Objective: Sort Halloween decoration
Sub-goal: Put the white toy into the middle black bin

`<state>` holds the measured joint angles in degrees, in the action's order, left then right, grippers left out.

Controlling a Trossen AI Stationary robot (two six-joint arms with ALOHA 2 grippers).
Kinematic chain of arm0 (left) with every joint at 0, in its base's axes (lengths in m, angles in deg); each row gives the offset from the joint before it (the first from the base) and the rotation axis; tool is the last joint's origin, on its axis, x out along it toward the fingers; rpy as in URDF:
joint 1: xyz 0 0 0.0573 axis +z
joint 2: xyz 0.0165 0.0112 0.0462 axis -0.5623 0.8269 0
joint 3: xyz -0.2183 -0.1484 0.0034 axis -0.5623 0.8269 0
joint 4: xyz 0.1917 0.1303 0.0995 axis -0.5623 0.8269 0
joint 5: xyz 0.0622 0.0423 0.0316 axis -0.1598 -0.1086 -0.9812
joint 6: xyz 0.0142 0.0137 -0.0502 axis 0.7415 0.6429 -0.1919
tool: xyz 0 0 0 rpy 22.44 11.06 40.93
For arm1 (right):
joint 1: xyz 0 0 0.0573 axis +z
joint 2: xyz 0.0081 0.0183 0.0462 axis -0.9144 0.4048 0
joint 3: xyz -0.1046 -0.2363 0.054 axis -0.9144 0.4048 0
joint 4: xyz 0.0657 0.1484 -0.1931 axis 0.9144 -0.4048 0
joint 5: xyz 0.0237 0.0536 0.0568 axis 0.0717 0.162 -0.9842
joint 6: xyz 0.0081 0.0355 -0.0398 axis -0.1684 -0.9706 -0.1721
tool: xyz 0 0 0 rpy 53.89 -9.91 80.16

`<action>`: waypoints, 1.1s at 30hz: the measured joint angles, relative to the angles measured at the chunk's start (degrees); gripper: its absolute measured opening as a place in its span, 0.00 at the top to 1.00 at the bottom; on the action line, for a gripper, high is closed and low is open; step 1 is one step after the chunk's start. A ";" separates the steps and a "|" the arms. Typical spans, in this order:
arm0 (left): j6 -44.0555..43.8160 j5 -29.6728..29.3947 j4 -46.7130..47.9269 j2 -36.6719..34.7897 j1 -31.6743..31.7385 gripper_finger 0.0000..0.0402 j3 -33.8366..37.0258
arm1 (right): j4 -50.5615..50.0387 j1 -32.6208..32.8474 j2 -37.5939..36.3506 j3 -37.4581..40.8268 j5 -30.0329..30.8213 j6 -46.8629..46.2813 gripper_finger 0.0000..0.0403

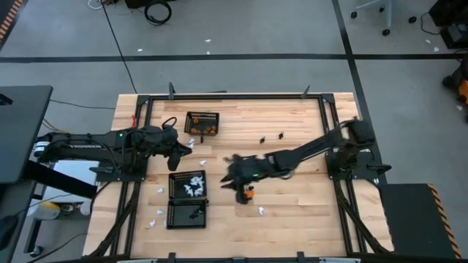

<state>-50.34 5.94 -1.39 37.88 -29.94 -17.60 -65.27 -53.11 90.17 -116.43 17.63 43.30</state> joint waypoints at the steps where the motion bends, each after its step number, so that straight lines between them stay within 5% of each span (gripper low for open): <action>1: 0.00 0.00 -0.01 0.00 0.00 0.87 0.00 | 1.69 0.02 -2.20 2.93 2.03 -0.95 0.75; 12: -0.16 -0.11 -0.16 0.00 0.00 0.87 -0.01 | 2.86 0.11 -12.91 15.25 14.33 -5.37 0.75; 33: -0.13 -0.11 -0.16 -0.02 0.00 0.87 -0.02 | 7.74 8.05 -13.28 20.95 13.46 -11.41 0.75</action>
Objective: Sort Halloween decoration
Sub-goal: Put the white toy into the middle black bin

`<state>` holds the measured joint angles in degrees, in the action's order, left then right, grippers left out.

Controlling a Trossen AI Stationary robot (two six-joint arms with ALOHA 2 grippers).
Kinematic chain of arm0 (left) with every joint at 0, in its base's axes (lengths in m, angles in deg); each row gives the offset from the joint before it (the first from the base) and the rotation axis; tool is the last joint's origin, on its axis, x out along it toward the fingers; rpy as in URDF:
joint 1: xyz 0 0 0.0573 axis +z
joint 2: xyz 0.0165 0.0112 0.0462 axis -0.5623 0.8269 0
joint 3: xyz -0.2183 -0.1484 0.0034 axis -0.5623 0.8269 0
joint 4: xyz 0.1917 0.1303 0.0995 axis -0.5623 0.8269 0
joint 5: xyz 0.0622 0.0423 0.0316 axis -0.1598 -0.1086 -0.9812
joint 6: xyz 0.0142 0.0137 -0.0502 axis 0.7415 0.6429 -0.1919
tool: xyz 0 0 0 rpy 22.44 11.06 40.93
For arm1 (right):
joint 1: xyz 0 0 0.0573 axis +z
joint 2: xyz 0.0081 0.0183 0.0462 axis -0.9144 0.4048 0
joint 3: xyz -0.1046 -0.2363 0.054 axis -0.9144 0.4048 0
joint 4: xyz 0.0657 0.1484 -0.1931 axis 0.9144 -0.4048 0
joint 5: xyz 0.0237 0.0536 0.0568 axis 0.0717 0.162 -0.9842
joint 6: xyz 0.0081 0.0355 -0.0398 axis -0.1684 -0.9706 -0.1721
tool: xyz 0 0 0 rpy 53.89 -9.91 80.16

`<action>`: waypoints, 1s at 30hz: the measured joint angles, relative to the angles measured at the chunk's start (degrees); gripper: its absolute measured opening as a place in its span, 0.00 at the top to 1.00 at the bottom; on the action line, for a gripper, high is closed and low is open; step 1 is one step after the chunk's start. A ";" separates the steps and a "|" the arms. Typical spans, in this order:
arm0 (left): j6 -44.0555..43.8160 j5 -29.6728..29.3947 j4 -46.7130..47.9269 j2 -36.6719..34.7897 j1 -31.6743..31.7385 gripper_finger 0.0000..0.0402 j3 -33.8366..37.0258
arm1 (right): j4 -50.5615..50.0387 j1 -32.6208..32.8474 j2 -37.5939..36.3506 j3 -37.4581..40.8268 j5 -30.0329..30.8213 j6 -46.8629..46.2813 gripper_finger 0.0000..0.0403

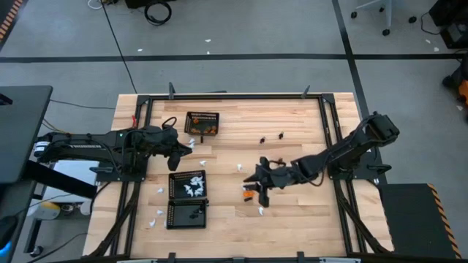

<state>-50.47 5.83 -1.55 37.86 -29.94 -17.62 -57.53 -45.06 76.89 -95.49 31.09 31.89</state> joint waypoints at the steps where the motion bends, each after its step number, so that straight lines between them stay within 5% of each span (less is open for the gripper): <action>1: -0.02 0.00 -0.02 0.00 0.00 0.87 0.00 | 1.52 0.63 -0.07 1.46 -0.59 -1.78 0.75; 7: 0.00 0.00 -0.46 0.00 0.00 0.87 0.00 | 9.28 4.92 -0.24 7.10 -1.10 -11.03 0.75; 19: 0.02 0.00 -0.42 0.00 0.00 0.87 0.00 | 8.97 7.54 -0.28 9.32 3.23 -16.37 0.75; 30: 0.02 0.00 -0.42 0.00 0.00 0.87 0.00 | 3.17 11.13 -0.26 9.32 15.59 -16.10 0.75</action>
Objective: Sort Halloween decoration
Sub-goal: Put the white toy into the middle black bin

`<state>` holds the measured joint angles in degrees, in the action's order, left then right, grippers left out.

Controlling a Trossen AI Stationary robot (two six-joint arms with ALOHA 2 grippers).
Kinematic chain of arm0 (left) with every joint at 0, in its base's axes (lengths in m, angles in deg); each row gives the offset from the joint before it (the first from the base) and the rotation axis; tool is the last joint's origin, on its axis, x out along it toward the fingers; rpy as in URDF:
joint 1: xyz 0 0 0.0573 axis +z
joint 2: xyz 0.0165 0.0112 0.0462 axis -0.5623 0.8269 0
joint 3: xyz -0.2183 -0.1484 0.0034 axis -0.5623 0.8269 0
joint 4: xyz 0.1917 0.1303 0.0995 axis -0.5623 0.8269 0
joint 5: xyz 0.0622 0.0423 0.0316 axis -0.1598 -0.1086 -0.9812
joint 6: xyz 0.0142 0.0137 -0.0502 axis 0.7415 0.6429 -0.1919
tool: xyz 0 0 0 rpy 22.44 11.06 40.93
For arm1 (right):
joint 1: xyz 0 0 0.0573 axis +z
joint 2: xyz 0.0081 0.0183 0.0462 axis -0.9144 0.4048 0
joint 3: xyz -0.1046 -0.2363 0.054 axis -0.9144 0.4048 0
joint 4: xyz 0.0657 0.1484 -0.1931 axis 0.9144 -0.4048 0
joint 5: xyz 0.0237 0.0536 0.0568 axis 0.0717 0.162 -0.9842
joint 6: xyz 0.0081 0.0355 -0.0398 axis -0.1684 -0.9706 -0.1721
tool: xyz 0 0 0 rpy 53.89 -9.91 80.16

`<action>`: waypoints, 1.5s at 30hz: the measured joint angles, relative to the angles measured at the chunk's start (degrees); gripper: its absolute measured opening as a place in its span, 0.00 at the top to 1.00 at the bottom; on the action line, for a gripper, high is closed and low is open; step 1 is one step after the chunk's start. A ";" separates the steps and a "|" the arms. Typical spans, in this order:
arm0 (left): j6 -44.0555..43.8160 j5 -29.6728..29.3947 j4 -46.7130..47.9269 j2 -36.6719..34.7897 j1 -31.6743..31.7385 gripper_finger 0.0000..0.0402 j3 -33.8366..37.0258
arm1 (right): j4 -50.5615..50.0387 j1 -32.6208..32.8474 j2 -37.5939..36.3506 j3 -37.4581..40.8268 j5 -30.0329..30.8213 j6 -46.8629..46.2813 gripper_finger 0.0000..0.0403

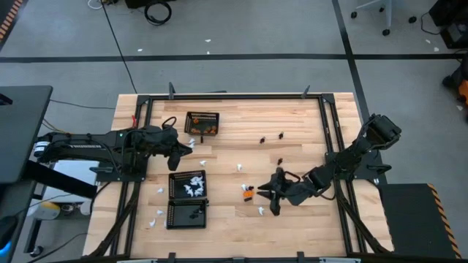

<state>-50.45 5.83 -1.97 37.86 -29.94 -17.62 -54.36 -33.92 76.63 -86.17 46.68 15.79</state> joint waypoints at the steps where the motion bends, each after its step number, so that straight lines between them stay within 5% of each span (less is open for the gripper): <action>1: 0.00 0.00 0.00 0.00 0.00 0.87 0.00 | -0.48 0.01 0.00 -0.01 0.30 0.39 0.75; 13: 0.00 0.00 0.02 0.00 0.00 0.87 0.00 | -0.90 0.07 0.04 -0.01 9.53 0.40 0.75; 45: 0.02 -0.94 0.01 0.02 0.02 0.87 -0.02 | -5.93 5.04 0.42 -0.01 13.86 -4.37 0.75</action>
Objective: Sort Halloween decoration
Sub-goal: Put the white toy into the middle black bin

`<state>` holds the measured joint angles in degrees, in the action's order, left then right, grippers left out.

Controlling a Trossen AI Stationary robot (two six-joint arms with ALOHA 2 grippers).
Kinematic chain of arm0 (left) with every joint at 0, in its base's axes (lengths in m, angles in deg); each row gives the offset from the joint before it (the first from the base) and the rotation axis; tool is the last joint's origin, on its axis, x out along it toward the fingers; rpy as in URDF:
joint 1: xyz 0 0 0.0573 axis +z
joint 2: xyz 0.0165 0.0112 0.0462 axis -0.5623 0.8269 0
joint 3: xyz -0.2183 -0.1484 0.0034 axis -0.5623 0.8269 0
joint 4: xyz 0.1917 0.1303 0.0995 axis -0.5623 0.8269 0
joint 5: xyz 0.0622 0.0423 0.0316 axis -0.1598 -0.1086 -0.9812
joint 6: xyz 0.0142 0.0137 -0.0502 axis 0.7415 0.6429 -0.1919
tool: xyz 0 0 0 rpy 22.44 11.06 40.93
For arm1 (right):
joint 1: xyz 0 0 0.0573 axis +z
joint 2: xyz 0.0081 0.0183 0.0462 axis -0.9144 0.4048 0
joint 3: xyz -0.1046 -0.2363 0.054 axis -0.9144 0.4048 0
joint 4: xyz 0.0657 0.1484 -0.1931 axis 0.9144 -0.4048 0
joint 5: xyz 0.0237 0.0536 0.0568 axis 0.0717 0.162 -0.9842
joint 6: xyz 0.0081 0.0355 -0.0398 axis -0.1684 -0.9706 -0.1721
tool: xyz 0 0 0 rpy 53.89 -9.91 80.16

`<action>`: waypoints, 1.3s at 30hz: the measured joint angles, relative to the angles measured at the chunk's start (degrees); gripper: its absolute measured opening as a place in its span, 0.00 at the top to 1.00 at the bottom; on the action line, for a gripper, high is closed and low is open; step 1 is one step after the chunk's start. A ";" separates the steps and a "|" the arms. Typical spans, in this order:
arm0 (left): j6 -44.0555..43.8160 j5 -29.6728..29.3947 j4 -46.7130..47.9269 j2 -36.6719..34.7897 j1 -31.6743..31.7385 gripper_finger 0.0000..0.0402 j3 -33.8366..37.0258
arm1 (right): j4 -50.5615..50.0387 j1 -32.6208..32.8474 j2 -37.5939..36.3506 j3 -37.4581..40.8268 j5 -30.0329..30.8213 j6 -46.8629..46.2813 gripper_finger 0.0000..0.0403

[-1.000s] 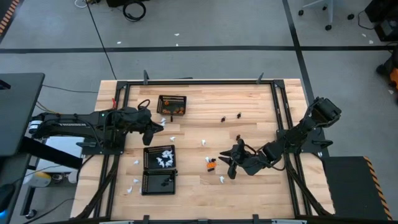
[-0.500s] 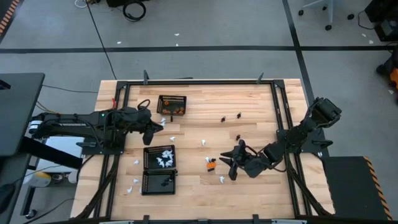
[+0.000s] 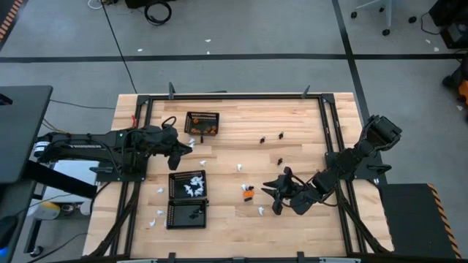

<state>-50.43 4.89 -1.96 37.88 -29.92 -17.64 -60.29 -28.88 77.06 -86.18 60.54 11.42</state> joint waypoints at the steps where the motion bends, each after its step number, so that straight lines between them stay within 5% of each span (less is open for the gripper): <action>1: 0.00 0.00 0.00 0.00 0.00 0.87 0.00 | 0.00 0.15 -0.01 0.00 0.03 0.00 0.75; 22: -0.02 0.00 0.01 0.00 0.02 0.87 0.00 | 5.80 0.49 -0.01 0.00 -0.44 -1.74 0.75; 32: 0.00 0.02 0.01 0.00 0.02 0.87 0.00 | 9.34 -2.24 0.15 -4.11 -17.32 9.94 0.75; 39: -0.02 0.02 -0.24 -0.02 0.02 0.87 0.00 | 11.18 -2.61 5.82 -1.24 -16.90 9.81 0.69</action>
<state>-50.45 4.92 -2.19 37.86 -29.90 -17.64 -49.12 -31.49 82.88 -87.42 43.64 21.24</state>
